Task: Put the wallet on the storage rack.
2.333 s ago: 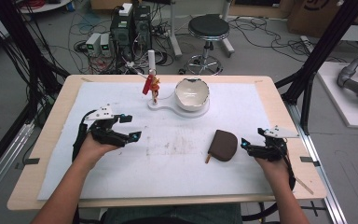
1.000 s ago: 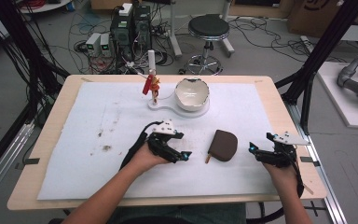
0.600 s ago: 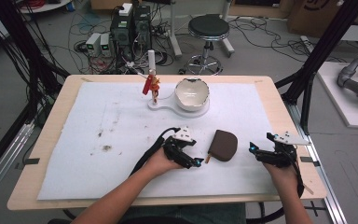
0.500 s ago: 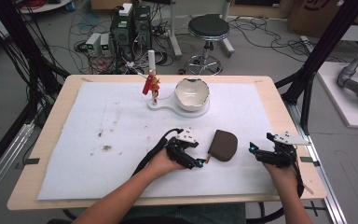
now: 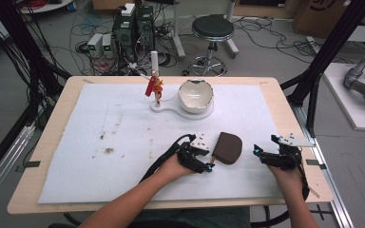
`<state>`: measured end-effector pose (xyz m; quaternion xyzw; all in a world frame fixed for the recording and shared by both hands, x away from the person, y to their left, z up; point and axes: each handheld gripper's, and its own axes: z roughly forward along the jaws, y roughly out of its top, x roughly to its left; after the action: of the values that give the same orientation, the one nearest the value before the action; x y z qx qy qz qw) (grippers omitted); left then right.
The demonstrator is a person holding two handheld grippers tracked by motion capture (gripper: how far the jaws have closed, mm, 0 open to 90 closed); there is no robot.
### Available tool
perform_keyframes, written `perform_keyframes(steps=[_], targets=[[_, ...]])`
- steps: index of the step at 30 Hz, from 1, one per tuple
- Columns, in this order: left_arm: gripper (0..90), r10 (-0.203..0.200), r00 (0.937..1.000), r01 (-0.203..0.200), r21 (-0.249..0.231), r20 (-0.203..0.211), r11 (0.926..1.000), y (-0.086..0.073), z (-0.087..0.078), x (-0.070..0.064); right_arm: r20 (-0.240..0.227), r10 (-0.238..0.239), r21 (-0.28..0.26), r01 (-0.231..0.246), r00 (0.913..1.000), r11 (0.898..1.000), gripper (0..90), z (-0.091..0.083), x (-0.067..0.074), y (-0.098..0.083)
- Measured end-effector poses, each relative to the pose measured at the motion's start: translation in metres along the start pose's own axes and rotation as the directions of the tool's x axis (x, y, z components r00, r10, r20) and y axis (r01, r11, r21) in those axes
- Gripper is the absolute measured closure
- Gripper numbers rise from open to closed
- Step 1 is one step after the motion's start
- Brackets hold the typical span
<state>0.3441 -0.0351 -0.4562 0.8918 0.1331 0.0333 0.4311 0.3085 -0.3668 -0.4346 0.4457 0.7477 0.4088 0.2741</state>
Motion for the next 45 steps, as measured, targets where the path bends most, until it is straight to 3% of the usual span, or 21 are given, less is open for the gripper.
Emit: perform_keyframes(steps=[9, 22, 27, 32, 35, 39, 43, 45], targets=[[50.0, 0.007, 0.9992, -0.007, 0.011, -0.04, 0.9999, 0.002, 0.003, -0.004, 0.0, -0.001, 0.0, 0.001, 1.0, 1.0, 16.7, 0.0, 0.0, 0.0], [78.2, 0.05, 0.9959, -0.048, 0.024, -0.075, 0.9986, 0.004, 0.003, -0.011, 0.002, 0.005, 0.0, -0.005, 1.0, 1.0, 16.7, -0.001, -0.001, -0.001], [85.0, 0.082, 0.9913, -0.079, 0.027, -0.103, 0.9965, 0.003, 0.003, -0.014, 0.001, 0.003, -0.001, -0.003, 1.0, 1.0, 16.7, -0.001, -0.001, -0.001], [87.8, 0.088, 0.991, -0.086, 0.02, -0.101, 0.9961, 0.002, 0.003, -0.015, 0.001, 0.006, 0.001, -0.006, 1.0, 1.0, 16.7, 0.0, -0.001, -0.001], [88.2, 0.061, 0.9948, -0.06, 0.015, -0.082, 0.9981, 0.002, 0.002, -0.012, -0.001, 0.0, -0.001, 0.0, 1.0, 1.0, 16.7, 0.0, 0.0, -0.001], [88.3, 0.004, 0.9999, -0.005, -0.005, -0.012, 1.0, 0.0, -0.002, -0.002, 0.001, 0.003, 0.002, -0.003, 1.0, 1.0, 16.7, 0.0, 0.0, -0.001], [88.3, -0.041, 0.9983, 0.044, -0.059, 0.041, 0.9973, 0.0, -0.009, 0.005, 0.002, 0.006, 0.003, -0.006, 1.0, 1.0, 16.7, 0.0, -0.001, -0.001], [88.3, -0.072, 0.9948, 0.079, -0.106, 0.072, 0.9912, 0.001, -0.014, 0.008, 0.001, 0.007, 0.003, -0.007, 1.0, 1.0, 16.7, 0.001, -0.002, -0.002]])
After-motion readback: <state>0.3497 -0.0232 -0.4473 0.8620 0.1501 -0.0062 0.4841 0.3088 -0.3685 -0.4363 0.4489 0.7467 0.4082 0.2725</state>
